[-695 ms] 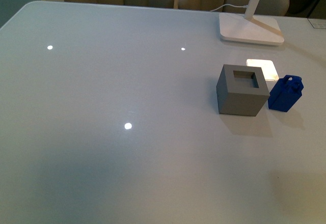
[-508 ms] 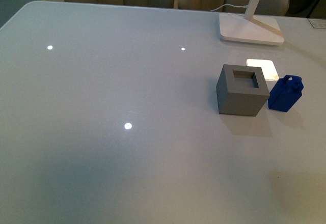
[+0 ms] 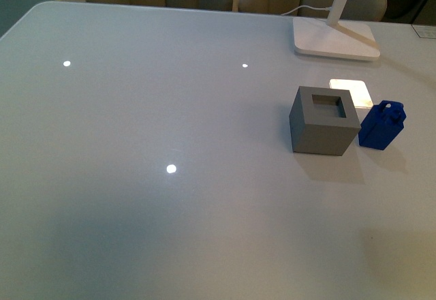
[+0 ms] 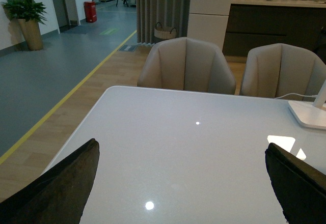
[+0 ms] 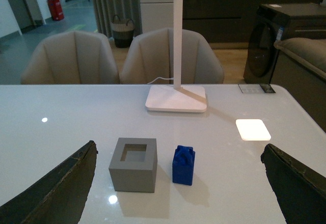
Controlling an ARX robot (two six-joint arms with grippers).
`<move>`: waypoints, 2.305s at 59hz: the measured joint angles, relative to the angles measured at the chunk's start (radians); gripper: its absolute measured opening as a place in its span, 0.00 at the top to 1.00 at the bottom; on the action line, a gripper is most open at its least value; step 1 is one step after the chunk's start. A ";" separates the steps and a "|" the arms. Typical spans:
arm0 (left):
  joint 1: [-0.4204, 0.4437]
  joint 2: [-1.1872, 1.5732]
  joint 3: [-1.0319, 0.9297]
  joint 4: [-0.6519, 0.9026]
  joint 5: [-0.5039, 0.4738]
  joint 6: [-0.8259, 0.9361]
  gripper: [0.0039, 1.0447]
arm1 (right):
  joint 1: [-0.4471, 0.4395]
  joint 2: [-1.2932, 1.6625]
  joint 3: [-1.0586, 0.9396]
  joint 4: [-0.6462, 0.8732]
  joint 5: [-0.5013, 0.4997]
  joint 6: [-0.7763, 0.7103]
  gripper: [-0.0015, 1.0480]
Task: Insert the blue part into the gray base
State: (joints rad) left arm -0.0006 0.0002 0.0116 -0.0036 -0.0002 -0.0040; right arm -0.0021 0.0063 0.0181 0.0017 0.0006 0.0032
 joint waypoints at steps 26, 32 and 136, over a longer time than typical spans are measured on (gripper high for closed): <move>0.000 0.000 0.000 0.000 0.000 0.000 0.07 | 0.034 1.129 0.357 0.205 0.012 0.109 0.09; 0.000 0.000 0.000 0.000 0.000 0.000 0.07 | -0.032 1.364 0.479 0.230 -0.024 0.108 0.09; 0.000 0.000 0.000 0.000 0.000 0.000 0.07 | -0.060 2.199 1.233 -0.014 -0.050 0.161 0.59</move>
State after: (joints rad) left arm -0.0006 0.0002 0.0116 -0.0036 0.0002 -0.0040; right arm -0.0616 2.2051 1.2514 -0.0120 -0.0498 0.1642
